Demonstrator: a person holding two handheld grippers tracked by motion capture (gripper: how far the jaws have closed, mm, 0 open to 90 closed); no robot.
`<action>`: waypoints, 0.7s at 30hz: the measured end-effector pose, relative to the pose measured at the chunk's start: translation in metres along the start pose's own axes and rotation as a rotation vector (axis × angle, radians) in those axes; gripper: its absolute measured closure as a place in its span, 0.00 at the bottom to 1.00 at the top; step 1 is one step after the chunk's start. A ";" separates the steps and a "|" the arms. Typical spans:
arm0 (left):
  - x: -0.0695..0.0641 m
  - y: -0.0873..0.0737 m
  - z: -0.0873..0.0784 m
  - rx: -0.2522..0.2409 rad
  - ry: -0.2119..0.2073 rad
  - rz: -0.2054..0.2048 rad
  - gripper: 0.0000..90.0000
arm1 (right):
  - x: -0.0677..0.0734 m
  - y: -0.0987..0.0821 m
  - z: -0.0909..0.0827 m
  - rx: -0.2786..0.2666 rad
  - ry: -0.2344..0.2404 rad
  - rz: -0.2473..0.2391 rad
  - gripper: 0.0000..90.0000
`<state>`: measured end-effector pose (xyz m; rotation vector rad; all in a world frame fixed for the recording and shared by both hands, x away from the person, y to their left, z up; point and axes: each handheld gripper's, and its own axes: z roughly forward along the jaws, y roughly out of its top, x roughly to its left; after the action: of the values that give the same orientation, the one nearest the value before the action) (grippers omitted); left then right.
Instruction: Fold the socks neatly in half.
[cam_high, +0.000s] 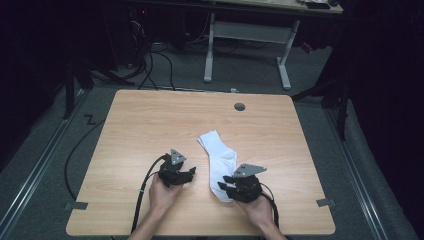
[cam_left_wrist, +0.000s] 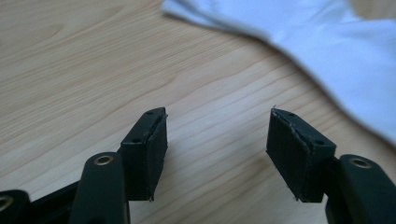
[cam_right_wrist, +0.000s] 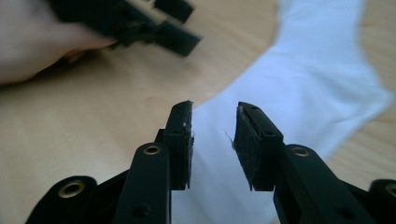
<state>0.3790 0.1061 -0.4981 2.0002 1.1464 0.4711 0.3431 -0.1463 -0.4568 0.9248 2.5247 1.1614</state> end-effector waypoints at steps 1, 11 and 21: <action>-0.006 0.004 0.000 -0.013 -0.022 0.008 0.43 | -0.007 0.002 -0.002 -0.007 -0.025 0.017 0.74; -0.056 0.028 0.015 0.012 -0.166 0.124 0.43 | -0.042 -0.012 0.022 0.066 -0.117 0.070 0.71; -0.053 0.003 0.008 0.058 -0.152 0.129 0.44 | -0.009 -0.018 0.030 0.078 -0.036 -0.029 0.73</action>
<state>0.3574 0.0564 -0.4982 2.1295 0.9521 0.3467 0.3552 -0.1424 -0.4908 0.9159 2.5622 1.0359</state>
